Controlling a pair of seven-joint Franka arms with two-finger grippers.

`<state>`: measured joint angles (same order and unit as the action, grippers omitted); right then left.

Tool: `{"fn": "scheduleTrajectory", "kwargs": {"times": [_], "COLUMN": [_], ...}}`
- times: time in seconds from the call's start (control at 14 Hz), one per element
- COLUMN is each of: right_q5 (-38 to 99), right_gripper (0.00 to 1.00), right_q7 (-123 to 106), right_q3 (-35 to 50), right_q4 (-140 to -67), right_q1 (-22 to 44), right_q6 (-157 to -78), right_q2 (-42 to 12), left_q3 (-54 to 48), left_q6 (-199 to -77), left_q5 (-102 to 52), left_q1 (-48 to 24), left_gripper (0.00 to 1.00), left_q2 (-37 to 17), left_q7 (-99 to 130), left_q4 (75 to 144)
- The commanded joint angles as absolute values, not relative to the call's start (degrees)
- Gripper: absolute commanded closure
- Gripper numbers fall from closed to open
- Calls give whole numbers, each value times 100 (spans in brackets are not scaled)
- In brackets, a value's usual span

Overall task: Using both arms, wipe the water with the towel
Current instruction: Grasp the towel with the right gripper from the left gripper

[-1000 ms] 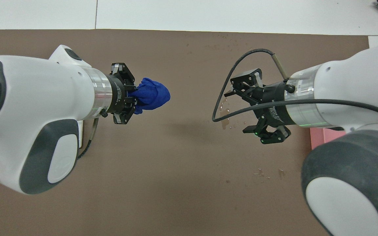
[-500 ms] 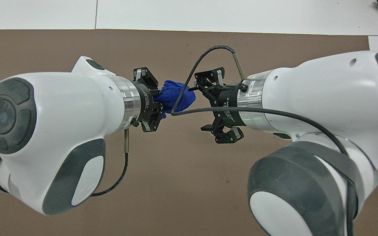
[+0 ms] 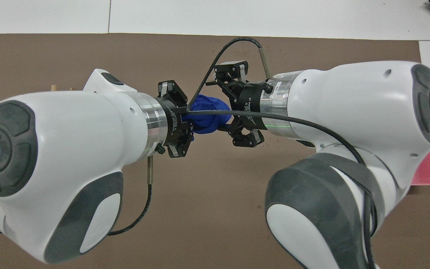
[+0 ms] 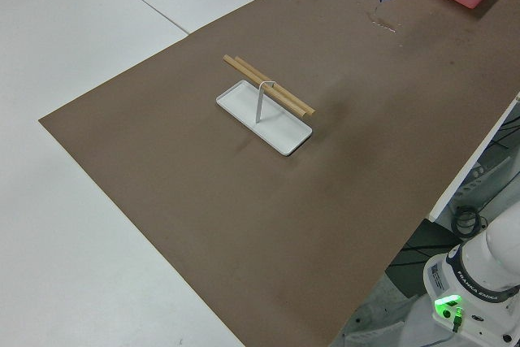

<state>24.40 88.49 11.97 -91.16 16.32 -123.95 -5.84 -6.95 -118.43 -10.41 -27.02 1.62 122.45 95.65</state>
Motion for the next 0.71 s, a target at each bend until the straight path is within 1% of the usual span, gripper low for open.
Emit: {"fn": "scheduleTrajectory", "kwargs": {"times": [0.0,0.07,0.21,0.29,0.36,0.64], "right_q5": [2558,2558,2566,2558,2540,2487], "right_gripper": [50,52,78,93,100,100], "right_q7": [9035,9035,9053,9061,9062,9053], "right_q3": [1204,1204,1204,1195,1195,1187], "right_q4": [-9079,-9088,-9079,-9062,-9035,-9000], "right_q1": [1652,1652,1644,1635,1635,1617], "right_q6": [-12410,-12393,-12340,-12340,-12340,-12340], "right_q2": [-615,-607,-606,-615,-624,-624], "left_q3": [-694,-720,-721,-721,-729,-729], "left_q6": [-11707,-11724,-11803,-11812,-11847,-11856], "left_q5": [-1090,-1090,-1090,-1090,-1081,-1081], "left_q1": [-2769,-2769,-2769,-2769,-2769,-2769], "left_gripper": [100,100,100,100,100,100], "left_q2": [290,290,281,281,281,299], "left_q7": [12340,12357,12462,12480,12489,12472], "left_q4": [9510,9501,9492,9483,9483,9536]}}
